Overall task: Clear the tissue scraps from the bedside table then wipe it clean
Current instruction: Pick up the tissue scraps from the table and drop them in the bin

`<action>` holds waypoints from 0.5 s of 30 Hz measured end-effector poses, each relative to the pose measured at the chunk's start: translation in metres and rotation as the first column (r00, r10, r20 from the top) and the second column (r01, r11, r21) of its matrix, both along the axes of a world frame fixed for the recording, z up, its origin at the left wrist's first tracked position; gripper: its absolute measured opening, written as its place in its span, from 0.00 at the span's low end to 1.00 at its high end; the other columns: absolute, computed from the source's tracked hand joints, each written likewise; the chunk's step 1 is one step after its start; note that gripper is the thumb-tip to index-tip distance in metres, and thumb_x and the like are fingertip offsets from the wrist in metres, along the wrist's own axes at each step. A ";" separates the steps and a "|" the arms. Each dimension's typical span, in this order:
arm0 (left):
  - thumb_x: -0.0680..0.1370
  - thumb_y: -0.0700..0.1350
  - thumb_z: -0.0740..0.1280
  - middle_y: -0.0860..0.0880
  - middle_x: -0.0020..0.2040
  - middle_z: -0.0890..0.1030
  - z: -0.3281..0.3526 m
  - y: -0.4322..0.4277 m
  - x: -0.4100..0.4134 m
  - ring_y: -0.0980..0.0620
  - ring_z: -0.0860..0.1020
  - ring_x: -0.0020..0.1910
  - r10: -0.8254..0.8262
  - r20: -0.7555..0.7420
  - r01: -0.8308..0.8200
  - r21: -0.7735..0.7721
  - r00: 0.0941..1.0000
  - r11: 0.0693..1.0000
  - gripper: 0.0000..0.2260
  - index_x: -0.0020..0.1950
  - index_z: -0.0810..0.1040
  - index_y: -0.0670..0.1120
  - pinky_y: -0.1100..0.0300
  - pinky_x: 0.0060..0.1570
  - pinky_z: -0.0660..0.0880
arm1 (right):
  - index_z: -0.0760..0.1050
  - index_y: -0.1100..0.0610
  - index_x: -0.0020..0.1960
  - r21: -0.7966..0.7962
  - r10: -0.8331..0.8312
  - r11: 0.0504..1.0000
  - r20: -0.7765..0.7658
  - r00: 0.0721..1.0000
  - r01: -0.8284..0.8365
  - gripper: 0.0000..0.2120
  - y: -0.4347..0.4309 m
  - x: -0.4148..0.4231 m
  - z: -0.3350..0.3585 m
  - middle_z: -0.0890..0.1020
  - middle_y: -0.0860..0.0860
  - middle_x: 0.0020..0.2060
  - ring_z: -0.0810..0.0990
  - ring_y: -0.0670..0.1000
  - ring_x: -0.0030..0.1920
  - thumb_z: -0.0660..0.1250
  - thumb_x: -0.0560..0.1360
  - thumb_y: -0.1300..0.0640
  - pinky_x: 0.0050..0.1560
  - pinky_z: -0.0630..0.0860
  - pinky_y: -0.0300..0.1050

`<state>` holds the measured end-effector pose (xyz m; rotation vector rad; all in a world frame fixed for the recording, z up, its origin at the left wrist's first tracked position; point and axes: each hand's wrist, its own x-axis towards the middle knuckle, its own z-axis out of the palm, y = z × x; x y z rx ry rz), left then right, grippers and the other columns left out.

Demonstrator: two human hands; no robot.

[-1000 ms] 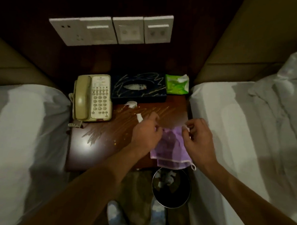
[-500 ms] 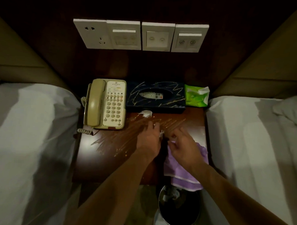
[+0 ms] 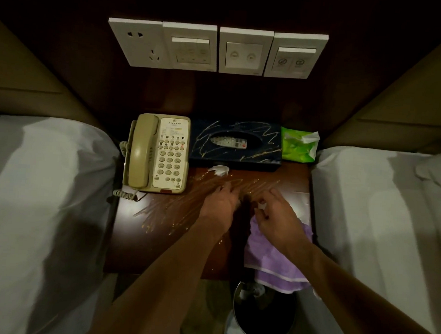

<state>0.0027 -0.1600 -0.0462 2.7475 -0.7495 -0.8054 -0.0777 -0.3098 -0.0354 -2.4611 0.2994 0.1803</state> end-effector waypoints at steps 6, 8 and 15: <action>0.74 0.35 0.72 0.45 0.70 0.73 0.007 0.015 0.007 0.45 0.73 0.70 0.089 0.079 -0.076 -0.156 0.993 0.985 0.31 0.75 0.65 0.46 0.51 0.70 0.72 | 0.76 0.51 0.54 -0.003 -0.002 1.000 -0.005 1.000 0.002 0.12 0.003 0.012 -0.006 0.75 0.48 0.54 0.78 0.52 0.49 0.67 0.75 0.64 0.48 0.79 0.53; 0.75 0.35 0.72 0.45 0.64 0.78 0.011 0.027 0.011 0.46 0.77 0.64 0.154 0.065 -0.138 -0.204 0.986 0.969 0.31 0.75 0.64 0.46 0.51 0.66 0.76 | 0.75 0.51 0.55 -0.019 -0.015 1.000 -0.029 0.999 0.014 0.11 0.008 0.020 -0.008 0.75 0.47 0.54 0.77 0.50 0.49 0.66 0.76 0.63 0.48 0.78 0.50; 0.78 0.37 0.70 0.48 0.48 0.81 0.010 0.065 0.031 0.47 0.82 0.47 0.369 0.031 -0.356 -0.203 0.929 0.912 0.24 0.68 0.63 0.51 0.50 0.51 0.82 | 0.79 0.53 0.55 0.150 -0.314 0.934 -0.085 0.946 0.324 0.07 0.062 0.065 -0.025 0.77 0.49 0.48 0.79 0.51 0.49 0.69 0.78 0.59 0.54 0.79 0.50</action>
